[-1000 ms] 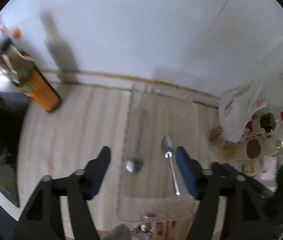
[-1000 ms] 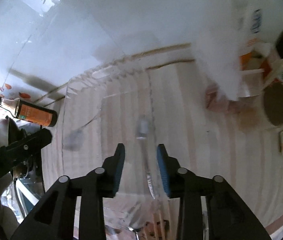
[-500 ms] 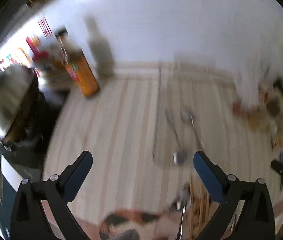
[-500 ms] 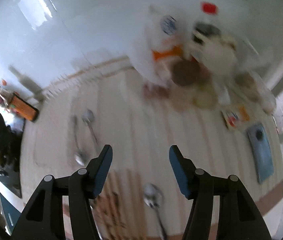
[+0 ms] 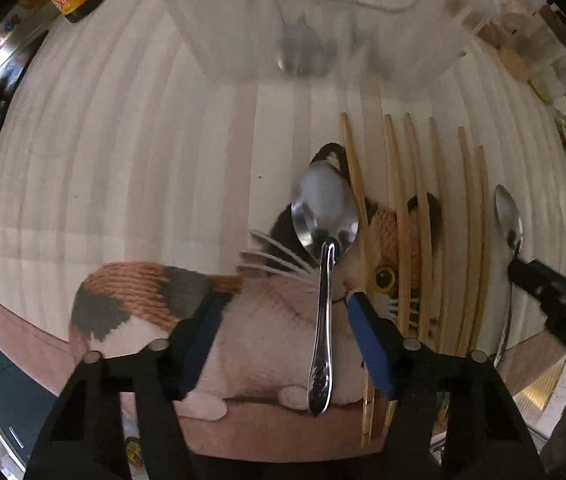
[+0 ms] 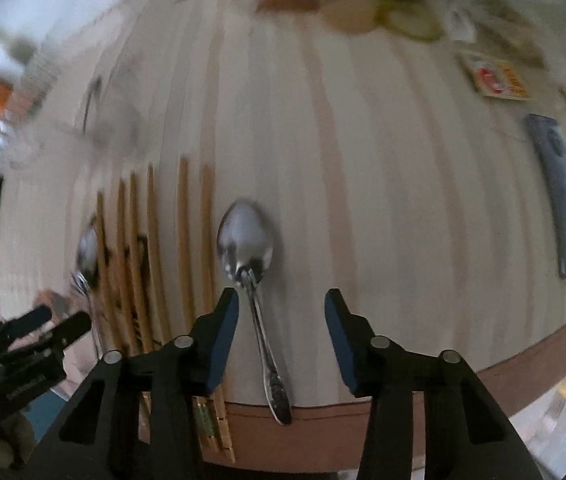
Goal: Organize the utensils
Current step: 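Grasp another spoon with the left tool while the right tool grasps a spoon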
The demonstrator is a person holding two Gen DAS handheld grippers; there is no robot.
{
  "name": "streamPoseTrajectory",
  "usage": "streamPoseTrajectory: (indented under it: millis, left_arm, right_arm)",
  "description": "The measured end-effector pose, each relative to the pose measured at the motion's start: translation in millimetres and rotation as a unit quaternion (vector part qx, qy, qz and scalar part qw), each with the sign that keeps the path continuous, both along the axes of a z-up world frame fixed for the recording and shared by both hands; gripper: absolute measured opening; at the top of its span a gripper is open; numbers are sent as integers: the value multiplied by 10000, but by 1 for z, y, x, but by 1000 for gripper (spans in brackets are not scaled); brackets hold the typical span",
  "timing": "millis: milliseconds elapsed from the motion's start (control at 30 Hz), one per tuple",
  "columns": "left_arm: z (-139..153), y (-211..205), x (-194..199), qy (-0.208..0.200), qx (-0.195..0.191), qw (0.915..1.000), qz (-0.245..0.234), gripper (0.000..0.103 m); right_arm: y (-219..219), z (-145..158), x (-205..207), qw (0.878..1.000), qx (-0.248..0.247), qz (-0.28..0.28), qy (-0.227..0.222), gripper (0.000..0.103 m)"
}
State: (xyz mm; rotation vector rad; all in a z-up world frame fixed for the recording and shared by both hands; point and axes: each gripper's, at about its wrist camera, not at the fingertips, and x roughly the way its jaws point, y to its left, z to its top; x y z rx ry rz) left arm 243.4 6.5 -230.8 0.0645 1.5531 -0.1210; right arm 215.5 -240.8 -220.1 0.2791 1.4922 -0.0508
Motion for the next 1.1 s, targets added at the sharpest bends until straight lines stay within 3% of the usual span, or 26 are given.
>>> streamPoseTrajectory:
  millis: [67, 133, 167, 200, 267, 533, 1100]
  left_arm:
    - [-2, -2, 2, -41, 58, 10000, -17, 44]
    - [-1, -5, 5, -154, 145, 9997, -119, 41]
    - [0, -6, 5, -196, 140, 9996, -136, 30]
    - [1, -8, 6, -219, 145, 9995, -164, 15]
    - [1, -6, 6, -213, 172, 9994, -193, 4]
    - [4, 33, 0, -127, 173, 9997, 138, 4]
    - [3, 36, 1, -116, 115, 9998, 107, 5]
  right_arm:
    - [7, -11, 0, 9998, -65, 127, 99, 36]
    - [15, -11, 0, 9991, -313, 294, 21, 23]
    - [16, -10, 0, 9985, -440, 314, 20, 11]
    - [15, -11, 0, 9982, -520, 293, 43, 7]
    - [11, -10, -1, 9985, -507, 185, 63, 7]
    - [-7, -10, -21, 9987, -413, -61, 309, 7]
    - [-11, -10, -22, 9971, -509, -117, 562, 8]
